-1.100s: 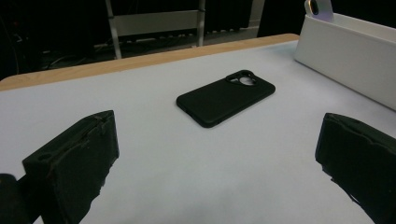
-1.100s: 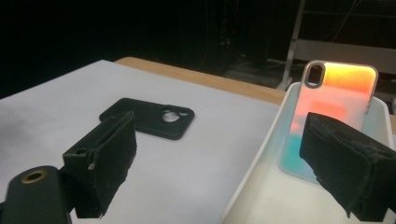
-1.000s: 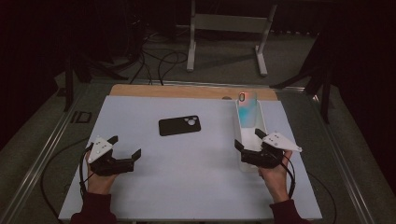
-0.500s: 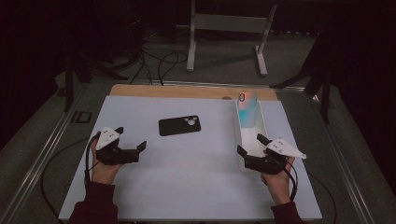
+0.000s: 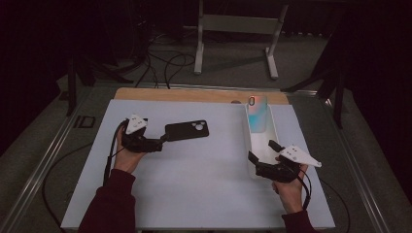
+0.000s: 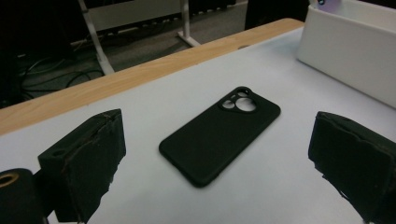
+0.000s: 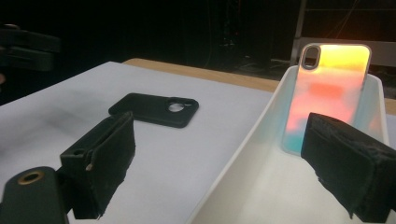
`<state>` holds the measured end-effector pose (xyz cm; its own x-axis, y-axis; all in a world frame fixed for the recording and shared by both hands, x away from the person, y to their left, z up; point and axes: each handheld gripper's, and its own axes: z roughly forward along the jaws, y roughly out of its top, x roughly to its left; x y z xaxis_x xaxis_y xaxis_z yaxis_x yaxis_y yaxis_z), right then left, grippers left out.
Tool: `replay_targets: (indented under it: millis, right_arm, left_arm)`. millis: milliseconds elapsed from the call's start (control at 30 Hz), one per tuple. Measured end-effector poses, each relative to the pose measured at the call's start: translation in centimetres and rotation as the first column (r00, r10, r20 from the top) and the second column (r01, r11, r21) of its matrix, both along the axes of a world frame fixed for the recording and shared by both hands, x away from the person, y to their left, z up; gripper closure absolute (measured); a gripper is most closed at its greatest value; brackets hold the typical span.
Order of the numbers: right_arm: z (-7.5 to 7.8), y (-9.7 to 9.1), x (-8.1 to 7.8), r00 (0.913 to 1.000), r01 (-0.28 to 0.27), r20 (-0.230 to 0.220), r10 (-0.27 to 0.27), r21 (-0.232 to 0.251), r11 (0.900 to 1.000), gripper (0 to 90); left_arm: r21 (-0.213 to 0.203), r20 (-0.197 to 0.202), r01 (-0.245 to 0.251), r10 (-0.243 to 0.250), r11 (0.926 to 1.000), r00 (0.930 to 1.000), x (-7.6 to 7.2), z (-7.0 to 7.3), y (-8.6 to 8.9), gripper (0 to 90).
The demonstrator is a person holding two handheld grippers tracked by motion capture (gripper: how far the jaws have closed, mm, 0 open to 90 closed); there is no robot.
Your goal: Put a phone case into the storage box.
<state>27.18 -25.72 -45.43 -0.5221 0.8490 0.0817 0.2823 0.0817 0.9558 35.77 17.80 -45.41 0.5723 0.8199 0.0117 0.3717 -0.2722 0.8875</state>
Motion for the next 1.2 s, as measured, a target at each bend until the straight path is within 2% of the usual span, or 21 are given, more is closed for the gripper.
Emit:
replay_targets:
  millis: [267,467,600,633,667,800,1067,1200]
  right_arm:
    - [0.0,0.2,0.0,1.0000,-0.004,0.000,0.004,0.003,1.0000,9.6]
    - [0.1,0.1,-0.1,1.0000,-0.001,-0.001,0.001,0.015,0.9999,9.6]
    - [0.2,0.0,-0.2,1.0000,-0.001,0.004,0.001,0.022,0.9997,9.5]
    - [0.3,-0.1,-0.2,1.0000,-0.001,0.008,0.001,0.022,0.9997,9.6]
    - [0.4,-0.2,-0.2,1.0000,0.001,0.009,-0.001,0.029,0.9996,9.5]
    - [0.4,-0.5,-0.2,0.9999,0.006,0.012,-0.006,0.038,0.9992,9.6]
    - [0.5,-0.6,-0.2,0.9999,0.004,0.011,-0.005,0.040,0.9992,9.6]
    - [0.6,-0.5,-0.2,0.9999,0.002,0.012,-0.002,0.046,0.9989,9.6]
  left_arm:
    - [0.014,-0.044,-0.019,0.020,0.9997,0.9988,3.3,-1.0,-2.3,15.2]
    - [0.001,-0.053,-0.033,0.033,0.9995,0.9981,5.3,-2.1,-3.4,34.5]
    - [0.000,-0.054,-0.050,0.050,0.9987,0.9973,6.2,-2.8,-3.8,45.6]
    - [-0.002,-0.064,-0.064,0.064,0.9979,0.9959,6.7,-3.3,-4.0,45.6]
    - [-0.002,-0.070,-0.071,0.071,0.9975,0.9950,6.9,-3.5,-4.1,50.5]
    - [-0.007,-0.121,-0.093,0.091,0.9957,0.9884,8.1,-4.6,-4.6,58.9]
    - [0.049,-0.158,-0.125,0.131,0.9910,0.9787,9.7,-6.7,-5.8,72.5]
    - [0.084,-0.171,-0.128,0.141,0.9881,0.9750,10.3,-7.1,-6.3,80.5]
